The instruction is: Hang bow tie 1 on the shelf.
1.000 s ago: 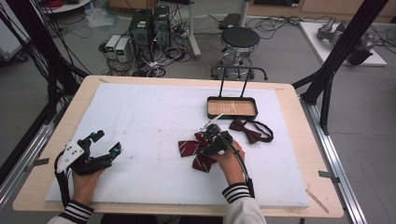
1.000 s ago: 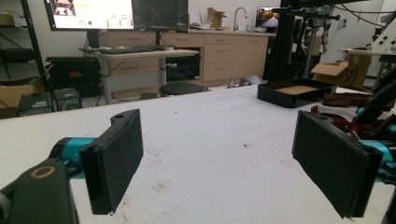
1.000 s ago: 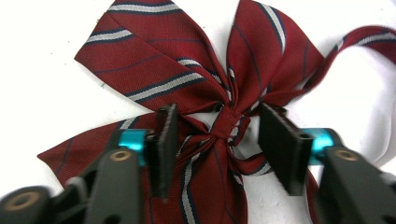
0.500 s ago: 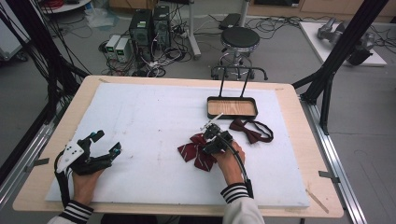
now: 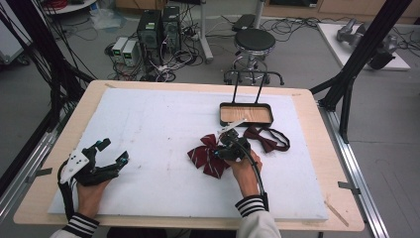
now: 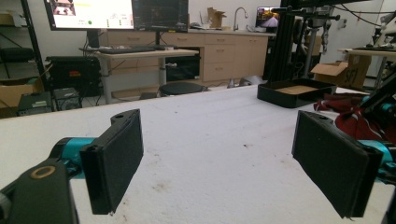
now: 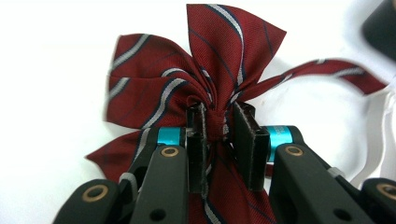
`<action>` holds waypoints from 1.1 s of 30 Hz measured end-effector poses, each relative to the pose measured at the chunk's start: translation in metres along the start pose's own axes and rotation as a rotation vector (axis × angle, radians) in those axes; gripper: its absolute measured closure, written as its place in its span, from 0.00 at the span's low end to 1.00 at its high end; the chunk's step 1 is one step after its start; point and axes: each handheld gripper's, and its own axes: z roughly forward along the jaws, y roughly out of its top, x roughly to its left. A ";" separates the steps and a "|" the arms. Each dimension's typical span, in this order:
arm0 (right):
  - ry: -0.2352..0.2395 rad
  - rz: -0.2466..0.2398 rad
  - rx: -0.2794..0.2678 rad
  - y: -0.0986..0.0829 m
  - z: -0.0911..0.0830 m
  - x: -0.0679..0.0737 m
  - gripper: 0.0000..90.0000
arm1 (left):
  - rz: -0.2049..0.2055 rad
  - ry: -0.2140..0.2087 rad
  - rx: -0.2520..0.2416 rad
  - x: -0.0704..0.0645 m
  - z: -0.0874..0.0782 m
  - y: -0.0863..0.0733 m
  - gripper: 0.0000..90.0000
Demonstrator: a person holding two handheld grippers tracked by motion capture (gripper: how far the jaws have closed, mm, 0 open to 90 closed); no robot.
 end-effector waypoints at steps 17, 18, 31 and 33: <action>-0.078 0.058 -0.384 -0.001 -0.042 -0.004 0.84 | 0.005 0.001 0.003 0.000 0.000 0.000 0.19; -0.085 0.055 -0.403 -0.001 -0.044 -0.004 0.84 | 0.006 0.000 0.003 0.000 0.000 0.000 0.19; -0.161 0.126 -0.591 0.000 -0.063 -0.012 0.84 | 0.007 0.001 0.003 0.000 0.000 0.000 0.19; -0.165 0.131 -0.609 0.003 -0.067 -0.015 0.84 | 0.005 0.002 0.003 0.000 0.000 0.000 0.19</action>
